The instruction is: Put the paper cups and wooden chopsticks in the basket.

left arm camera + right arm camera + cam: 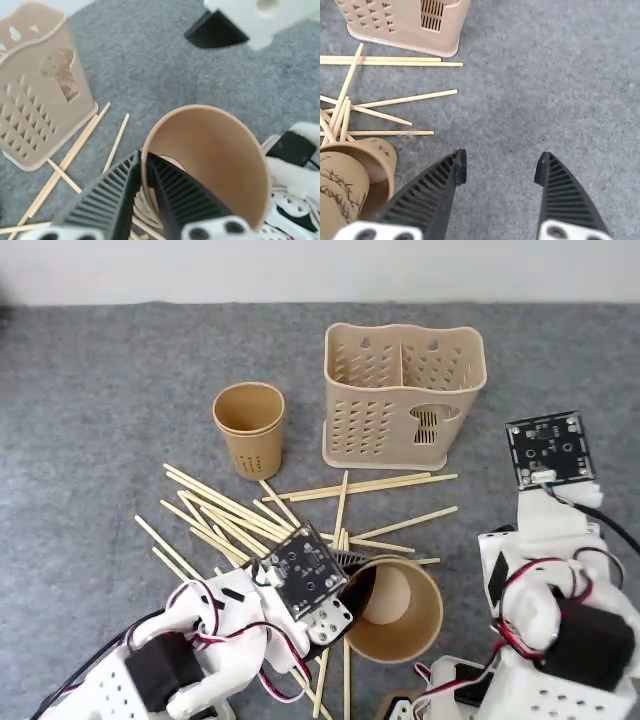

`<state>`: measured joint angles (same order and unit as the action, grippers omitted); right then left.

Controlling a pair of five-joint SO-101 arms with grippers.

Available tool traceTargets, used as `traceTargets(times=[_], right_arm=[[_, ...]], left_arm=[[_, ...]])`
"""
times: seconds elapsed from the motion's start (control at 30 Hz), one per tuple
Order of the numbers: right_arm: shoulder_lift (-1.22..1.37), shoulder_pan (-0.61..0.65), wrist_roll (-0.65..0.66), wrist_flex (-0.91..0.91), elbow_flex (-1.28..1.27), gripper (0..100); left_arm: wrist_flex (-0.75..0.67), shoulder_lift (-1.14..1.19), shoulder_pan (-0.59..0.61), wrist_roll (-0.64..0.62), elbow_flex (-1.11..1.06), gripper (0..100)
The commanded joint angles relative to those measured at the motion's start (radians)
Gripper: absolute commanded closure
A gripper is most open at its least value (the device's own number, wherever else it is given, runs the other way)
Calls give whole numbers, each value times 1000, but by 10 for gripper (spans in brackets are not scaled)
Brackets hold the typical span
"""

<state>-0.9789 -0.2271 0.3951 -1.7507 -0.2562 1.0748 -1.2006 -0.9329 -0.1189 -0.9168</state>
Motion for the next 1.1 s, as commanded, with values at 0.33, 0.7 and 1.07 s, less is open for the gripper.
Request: traceTargets(times=[0.33, 0.7, 1.07], right_arm=[[4, -10, -41, -39, 46, 758], [7, 68, 9, -39, -75, 761], [7, 68, 9, -38, -86, 761]], left_arm=[[-15, -6, 0, -114, 5, 746], [147, -6, 120, -71, 188, 746], [477, 2, 124, 427, 177, 792]])
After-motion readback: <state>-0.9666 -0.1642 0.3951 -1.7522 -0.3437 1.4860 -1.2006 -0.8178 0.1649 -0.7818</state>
